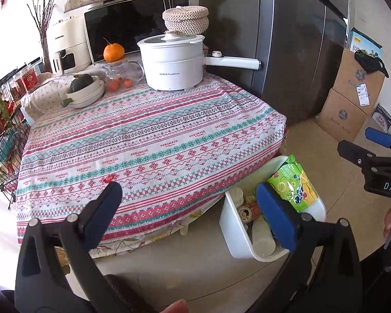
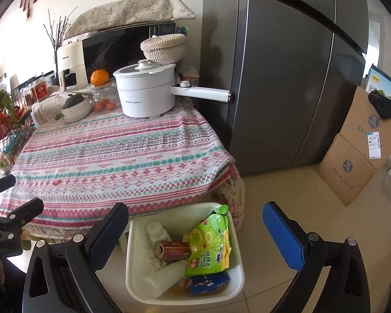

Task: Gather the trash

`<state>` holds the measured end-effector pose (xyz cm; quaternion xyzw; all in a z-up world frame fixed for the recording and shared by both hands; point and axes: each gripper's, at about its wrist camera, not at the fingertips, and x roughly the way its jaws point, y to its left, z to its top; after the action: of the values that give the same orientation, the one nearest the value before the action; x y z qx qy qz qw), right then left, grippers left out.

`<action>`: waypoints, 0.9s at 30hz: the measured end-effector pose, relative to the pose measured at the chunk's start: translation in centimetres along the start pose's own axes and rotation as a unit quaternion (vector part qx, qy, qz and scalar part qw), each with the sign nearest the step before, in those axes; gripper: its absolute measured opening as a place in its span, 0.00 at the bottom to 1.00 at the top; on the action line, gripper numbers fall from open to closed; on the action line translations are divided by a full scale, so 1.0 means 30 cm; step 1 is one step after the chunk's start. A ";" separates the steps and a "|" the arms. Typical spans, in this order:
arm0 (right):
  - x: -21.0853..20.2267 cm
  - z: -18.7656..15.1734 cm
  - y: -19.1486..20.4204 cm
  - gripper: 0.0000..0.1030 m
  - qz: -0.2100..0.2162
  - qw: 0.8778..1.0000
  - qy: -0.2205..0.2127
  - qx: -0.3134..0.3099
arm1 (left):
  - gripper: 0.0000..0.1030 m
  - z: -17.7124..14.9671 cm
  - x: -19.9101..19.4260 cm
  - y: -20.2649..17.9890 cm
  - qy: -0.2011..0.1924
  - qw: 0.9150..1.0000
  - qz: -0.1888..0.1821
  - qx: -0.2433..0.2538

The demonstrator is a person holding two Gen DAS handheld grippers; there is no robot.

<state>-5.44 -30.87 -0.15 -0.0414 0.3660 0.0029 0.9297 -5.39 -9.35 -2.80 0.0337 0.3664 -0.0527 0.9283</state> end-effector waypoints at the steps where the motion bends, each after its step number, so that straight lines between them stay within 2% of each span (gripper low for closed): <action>1: 0.006 -0.002 -0.001 1.00 -0.001 1.000 0.003 0.001 | 0.99 0.000 0.001 0.001 0.001 1.000 -0.001 0.000; 27: 0.006 -0.009 0.023 1.00 -0.007 1.000 0.000 -0.018 | 0.99 -0.009 -0.002 -0.007 0.000 1.000 0.002 -0.002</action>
<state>-5.51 -30.21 -0.52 -0.0604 0.3652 0.0028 0.9289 -5.63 -9.54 -2.96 0.0327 0.3669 -0.0504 0.9283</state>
